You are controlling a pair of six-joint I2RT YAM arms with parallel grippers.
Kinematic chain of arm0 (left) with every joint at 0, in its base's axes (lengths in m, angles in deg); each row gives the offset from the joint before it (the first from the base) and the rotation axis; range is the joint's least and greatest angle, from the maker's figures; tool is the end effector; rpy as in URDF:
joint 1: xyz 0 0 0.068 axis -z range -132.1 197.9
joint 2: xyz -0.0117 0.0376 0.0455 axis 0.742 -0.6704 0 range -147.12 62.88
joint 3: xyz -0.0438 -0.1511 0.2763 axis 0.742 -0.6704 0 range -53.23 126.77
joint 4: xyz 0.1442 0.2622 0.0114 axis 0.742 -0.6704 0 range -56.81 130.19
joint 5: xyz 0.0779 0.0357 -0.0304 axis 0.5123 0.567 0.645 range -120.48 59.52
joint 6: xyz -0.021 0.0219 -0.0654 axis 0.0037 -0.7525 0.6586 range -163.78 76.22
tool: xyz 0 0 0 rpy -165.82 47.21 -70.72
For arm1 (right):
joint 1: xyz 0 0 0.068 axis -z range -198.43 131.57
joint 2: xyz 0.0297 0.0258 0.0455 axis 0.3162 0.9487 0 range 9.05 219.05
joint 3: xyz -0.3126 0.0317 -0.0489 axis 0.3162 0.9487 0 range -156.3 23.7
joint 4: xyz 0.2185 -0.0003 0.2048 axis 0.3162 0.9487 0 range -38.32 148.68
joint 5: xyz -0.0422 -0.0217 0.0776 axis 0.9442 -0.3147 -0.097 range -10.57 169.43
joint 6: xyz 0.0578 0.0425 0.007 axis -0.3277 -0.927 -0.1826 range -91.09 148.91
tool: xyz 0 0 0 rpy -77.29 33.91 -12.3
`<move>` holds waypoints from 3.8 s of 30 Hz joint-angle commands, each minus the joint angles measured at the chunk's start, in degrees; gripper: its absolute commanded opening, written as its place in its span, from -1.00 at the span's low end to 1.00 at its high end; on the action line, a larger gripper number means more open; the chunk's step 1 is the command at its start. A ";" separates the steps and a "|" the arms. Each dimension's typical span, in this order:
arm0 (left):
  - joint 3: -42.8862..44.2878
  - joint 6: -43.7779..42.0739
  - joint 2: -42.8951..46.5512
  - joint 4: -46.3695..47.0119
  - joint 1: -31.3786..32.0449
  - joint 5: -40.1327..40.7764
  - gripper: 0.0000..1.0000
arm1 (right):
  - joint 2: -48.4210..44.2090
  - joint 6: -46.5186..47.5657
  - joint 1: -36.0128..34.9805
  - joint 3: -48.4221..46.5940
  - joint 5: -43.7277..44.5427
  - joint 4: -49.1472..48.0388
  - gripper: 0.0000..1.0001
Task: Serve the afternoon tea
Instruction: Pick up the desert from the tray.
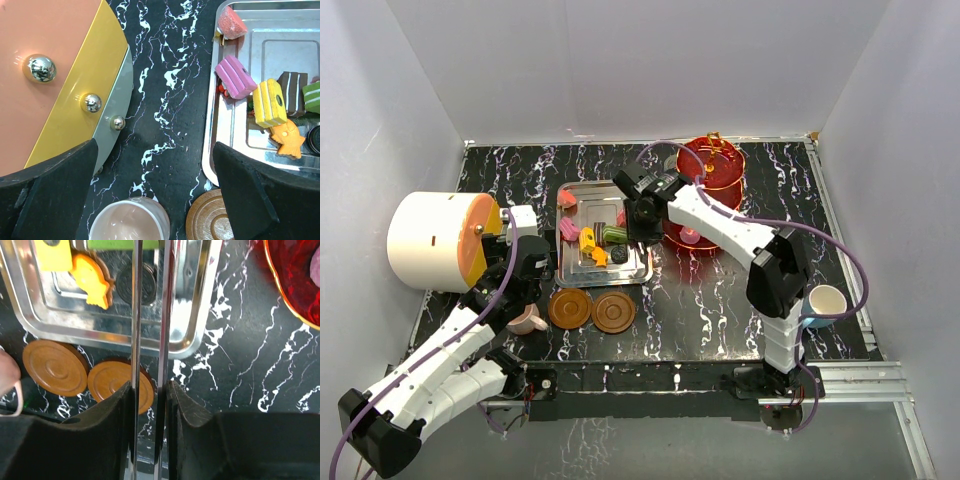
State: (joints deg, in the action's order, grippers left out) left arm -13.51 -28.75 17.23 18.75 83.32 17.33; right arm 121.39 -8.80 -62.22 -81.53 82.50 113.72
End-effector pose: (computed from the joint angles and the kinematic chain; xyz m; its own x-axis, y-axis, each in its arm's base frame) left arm 0.1839 -0.0765 0.3134 -0.3237 0.0164 -0.9460 -0.2391 0.9660 0.0986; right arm 0.3459 0.3270 0.3002 -0.9479 -0.0626 -0.3122 -0.1231 0.9763 0.1781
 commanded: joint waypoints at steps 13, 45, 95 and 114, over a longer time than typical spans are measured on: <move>0.08 -0.42 -0.03 0.25 -0.18 0.35 0.97 | -15.54 0.70 0.10 17.24 -5.63 0.49 -0.47; 0.02 -0.60 0.10 0.49 -0.18 -0.69 0.97 | -18.76 -7.46 0.32 14.77 1.04 -4.04 -0.28; -0.04 -0.85 -0.03 0.42 -0.15 -0.35 0.97 | -15.59 -8.45 2.96 16.67 -5.21 -9.04 -0.40; 0.09 -0.87 -0.58 0.51 -0.18 -0.68 0.97 | -10.67 -1.88 2.05 1.67 10.52 4.01 -0.44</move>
State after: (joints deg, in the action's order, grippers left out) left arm -13.51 -29.23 16.47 18.80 83.32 16.39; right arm 108.45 -12.91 -59.69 -75.74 87.17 115.16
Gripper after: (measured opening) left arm 0.986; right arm 0.314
